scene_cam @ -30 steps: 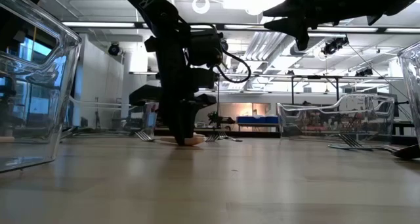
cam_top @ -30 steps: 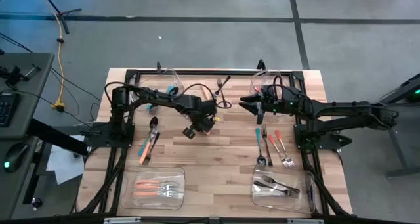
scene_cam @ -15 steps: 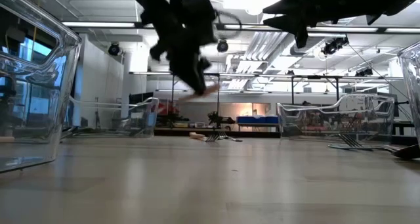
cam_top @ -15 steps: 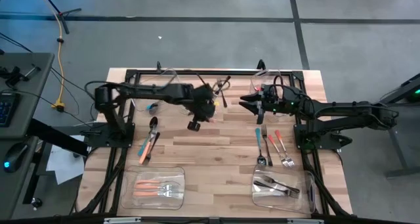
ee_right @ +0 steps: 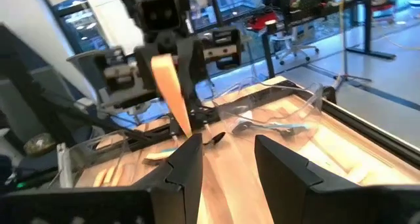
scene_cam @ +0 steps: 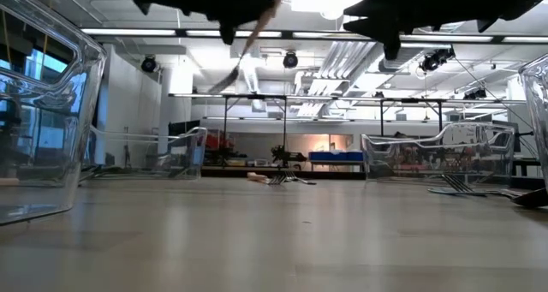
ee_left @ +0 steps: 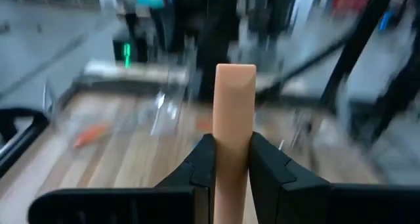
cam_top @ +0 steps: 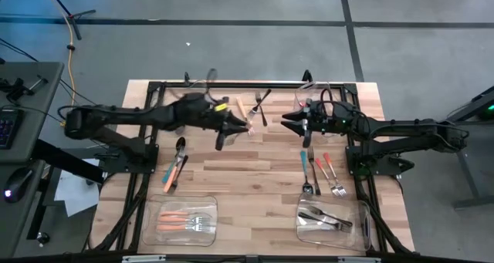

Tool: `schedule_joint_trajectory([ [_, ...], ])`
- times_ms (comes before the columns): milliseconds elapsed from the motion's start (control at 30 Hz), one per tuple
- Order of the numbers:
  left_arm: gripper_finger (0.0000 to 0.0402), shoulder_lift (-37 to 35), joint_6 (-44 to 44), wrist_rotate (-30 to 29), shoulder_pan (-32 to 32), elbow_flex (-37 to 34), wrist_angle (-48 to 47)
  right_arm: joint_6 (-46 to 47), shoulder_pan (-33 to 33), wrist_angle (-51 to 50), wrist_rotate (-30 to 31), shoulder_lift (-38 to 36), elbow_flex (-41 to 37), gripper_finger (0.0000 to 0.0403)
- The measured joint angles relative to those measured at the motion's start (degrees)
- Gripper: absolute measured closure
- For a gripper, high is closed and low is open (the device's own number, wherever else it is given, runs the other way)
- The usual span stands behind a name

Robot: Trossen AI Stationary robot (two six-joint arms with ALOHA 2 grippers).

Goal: Sort silverware by color (type)
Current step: Put the light orange fork into the bottom left transparent bin

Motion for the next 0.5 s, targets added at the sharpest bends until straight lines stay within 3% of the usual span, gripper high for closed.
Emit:
schedule_joint_trajectory([
  [333, 0.036, -10.48, -10.33, -11.97, -3.72, -13.69, 19.47, -1.28, 0.19, 7.37, -3.76, 0.0, 0.0, 0.0279],
  [500, 0.036, -12.43, -12.06, -14.24, -4.08, -16.96, 25.05, -3.3, 0.33, 7.49, -3.92, 0.0, 0.0, 0.0279],
])
